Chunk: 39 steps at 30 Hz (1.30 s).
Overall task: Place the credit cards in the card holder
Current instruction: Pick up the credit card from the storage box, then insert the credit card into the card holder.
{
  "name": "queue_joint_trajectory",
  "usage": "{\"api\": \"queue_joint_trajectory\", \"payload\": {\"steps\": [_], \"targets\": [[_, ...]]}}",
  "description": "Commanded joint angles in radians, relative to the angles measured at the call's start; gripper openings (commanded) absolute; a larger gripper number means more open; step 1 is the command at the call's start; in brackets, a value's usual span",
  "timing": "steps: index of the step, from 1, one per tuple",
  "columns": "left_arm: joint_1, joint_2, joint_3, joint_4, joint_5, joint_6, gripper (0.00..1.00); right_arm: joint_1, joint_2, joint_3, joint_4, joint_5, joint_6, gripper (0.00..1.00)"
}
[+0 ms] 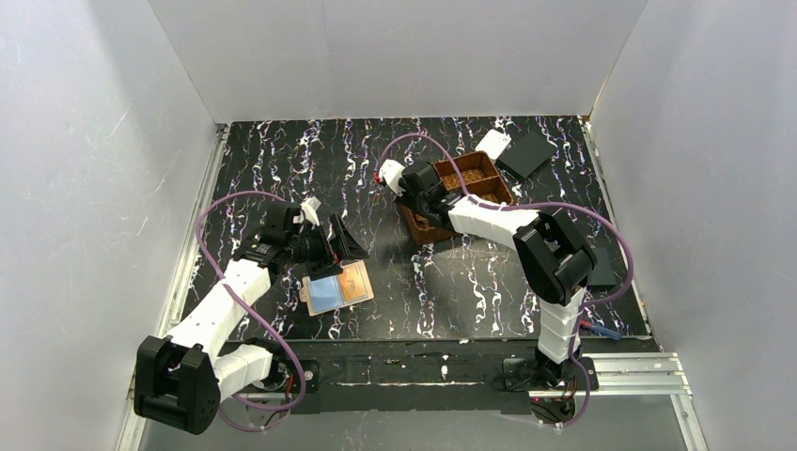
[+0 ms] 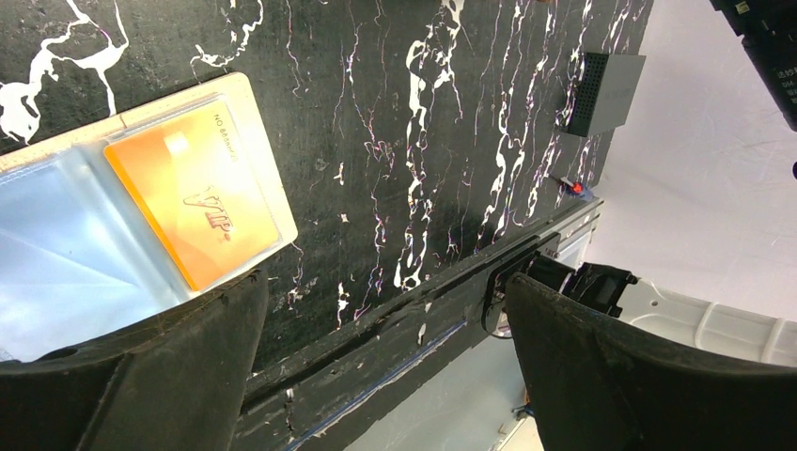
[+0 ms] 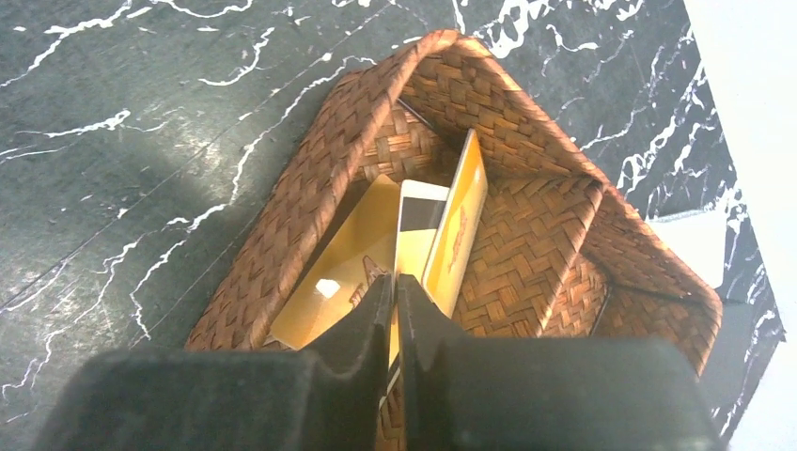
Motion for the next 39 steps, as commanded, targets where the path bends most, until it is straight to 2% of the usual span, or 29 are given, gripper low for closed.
{"api": "queue_joint_trajectory", "payload": {"steps": [1,5,11,16,19,21,23,25,27,31,34,39], "targets": [[0.007,-0.010,-0.009,0.007,0.023,0.006,0.97,0.014,-0.028,-0.003,0.056,0.085,0.006,0.09],[0.007,-0.012,-0.003,0.007,0.024,0.007,0.97,0.014,-0.079,0.002,0.032,0.106,0.040,0.01],[0.007,-0.010,-0.001,0.015,0.033,-0.001,0.97,0.014,-0.162,-0.011,0.027,0.092,0.083,0.01],[0.009,-0.018,0.011,0.011,0.047,-0.009,0.97,0.014,-0.242,0.037,-0.108,0.064,0.174,0.01],[0.010,-0.020,0.029,0.014,0.072,-0.012,0.98,0.013,-0.316,0.055,-0.200,0.073,0.285,0.01],[0.015,-0.020,0.045,0.042,0.121,-0.008,0.97,0.007,-0.372,0.068,-0.269,0.027,0.358,0.01],[0.018,-0.016,0.069,0.069,0.178,0.007,0.95,-0.028,-0.411,0.103,-0.356,-0.111,0.452,0.01],[0.018,-0.010,0.099,0.092,0.242,0.033,0.95,-0.076,-0.441,0.129,-0.415,-0.320,0.532,0.01],[0.018,-0.003,0.144,0.090,0.317,0.076,0.95,-0.106,-0.442,0.142,-0.460,-0.612,0.556,0.01],[0.018,-0.013,0.228,0.022,0.385,0.175,0.96,-0.114,-0.403,0.147,-0.543,-0.946,0.575,0.01],[0.019,-0.014,0.276,-0.060,0.394,0.245,0.96,-0.113,-0.407,0.060,-0.445,-1.147,0.657,0.01],[0.018,0.028,0.282,-0.099,0.465,0.292,0.96,-0.113,-0.424,-0.106,-0.087,-1.324,0.920,0.01]]}}
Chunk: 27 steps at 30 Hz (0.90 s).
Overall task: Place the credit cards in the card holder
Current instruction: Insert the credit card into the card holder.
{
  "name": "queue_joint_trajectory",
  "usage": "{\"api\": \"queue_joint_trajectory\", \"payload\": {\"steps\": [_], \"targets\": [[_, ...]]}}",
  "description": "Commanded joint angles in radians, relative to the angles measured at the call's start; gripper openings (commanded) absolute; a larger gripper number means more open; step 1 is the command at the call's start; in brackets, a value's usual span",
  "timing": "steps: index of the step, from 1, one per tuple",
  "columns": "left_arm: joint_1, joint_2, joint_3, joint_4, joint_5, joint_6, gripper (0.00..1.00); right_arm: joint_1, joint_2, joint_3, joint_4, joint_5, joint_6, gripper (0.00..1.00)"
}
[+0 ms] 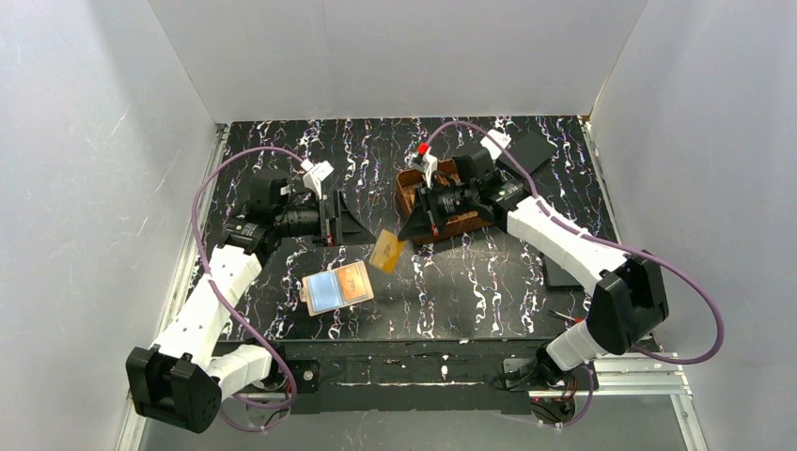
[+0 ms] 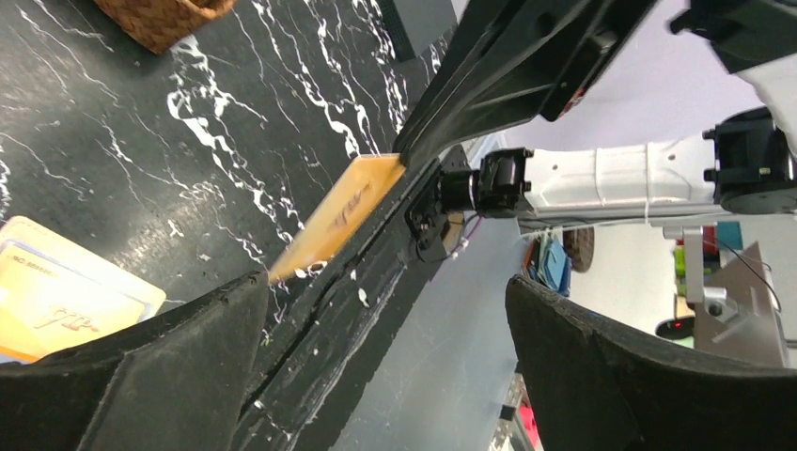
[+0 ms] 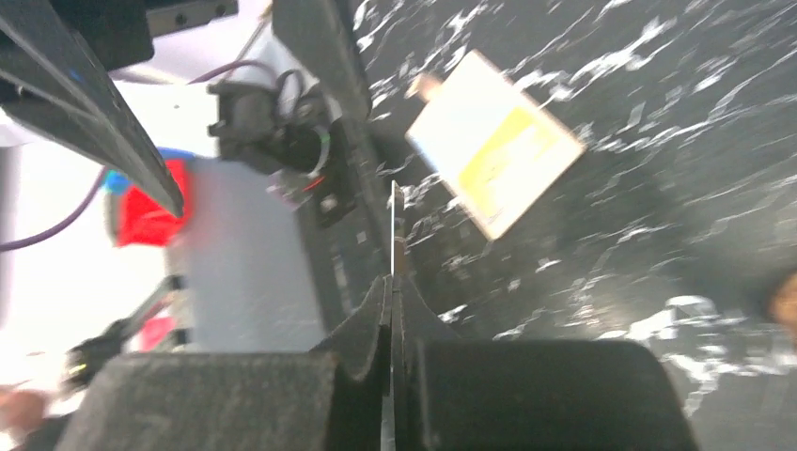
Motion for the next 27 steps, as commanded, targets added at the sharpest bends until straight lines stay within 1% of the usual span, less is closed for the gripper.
{"api": "queue_joint_trajectory", "payload": {"steps": [1,4,6,8,10,13,14,15,16,19,21,22,23,24,25,26,27], "targets": [[0.003,0.037,0.012,-0.077,0.122,0.082,0.96,-0.002,-0.001,-0.106,0.297,-0.292,0.266,0.01],[0.002,0.072,-0.008,-0.066,0.201,0.086,0.95,-0.002,0.022,-0.129,0.378,-0.329,0.320,0.01],[0.001,0.092,-0.027,-0.042,0.264,0.078,0.94,-0.003,0.030,-0.134,0.394,-0.331,0.328,0.01],[0.002,0.112,-0.041,-0.049,0.298,0.087,0.92,-0.002,0.037,-0.144,0.418,-0.334,0.344,0.01],[0.003,0.118,-0.057,-0.048,0.307,0.086,0.88,-0.002,0.042,-0.156,0.451,-0.338,0.367,0.01],[0.002,0.100,-0.092,-0.004,0.329,0.052,0.78,-0.003,0.047,-0.167,0.485,-0.340,0.392,0.01],[0.002,0.091,-0.105,0.023,0.343,0.029,0.72,-0.003,0.048,-0.171,0.504,-0.342,0.406,0.01],[0.002,0.082,-0.125,0.071,0.357,-0.003,0.65,-0.003,0.048,-0.177,0.531,-0.344,0.425,0.01],[0.002,0.070,-0.143,0.115,0.367,-0.041,0.53,-0.003,0.049,-0.182,0.560,-0.345,0.448,0.01],[0.002,0.054,-0.166,0.183,0.369,-0.099,0.27,-0.003,0.057,-0.190,0.602,-0.332,0.498,0.01],[0.002,0.042,-0.175,0.215,0.361,-0.138,0.07,-0.003,0.058,-0.196,0.630,-0.299,0.544,0.02],[0.003,0.032,-0.178,0.222,0.343,-0.150,0.00,-0.004,0.054,-0.202,0.640,-0.264,0.576,0.13],[0.005,0.022,-0.177,0.221,0.311,-0.157,0.00,-0.008,0.051,-0.211,0.640,-0.223,0.604,0.23],[0.007,0.011,-0.178,0.227,0.285,-0.170,0.00,-0.007,0.050,-0.236,0.691,-0.192,0.663,0.27],[0.011,0.001,-0.182,0.245,0.259,-0.191,0.00,-0.007,0.047,-0.266,0.745,-0.166,0.726,0.35],[0.017,-0.013,-0.194,0.281,0.236,-0.227,0.00,-0.008,0.043,-0.305,0.823,-0.137,0.795,0.39],[0.028,-0.039,-0.220,0.382,0.202,-0.314,0.00,-0.003,0.037,-0.375,1.004,-0.092,0.923,0.45]]}}
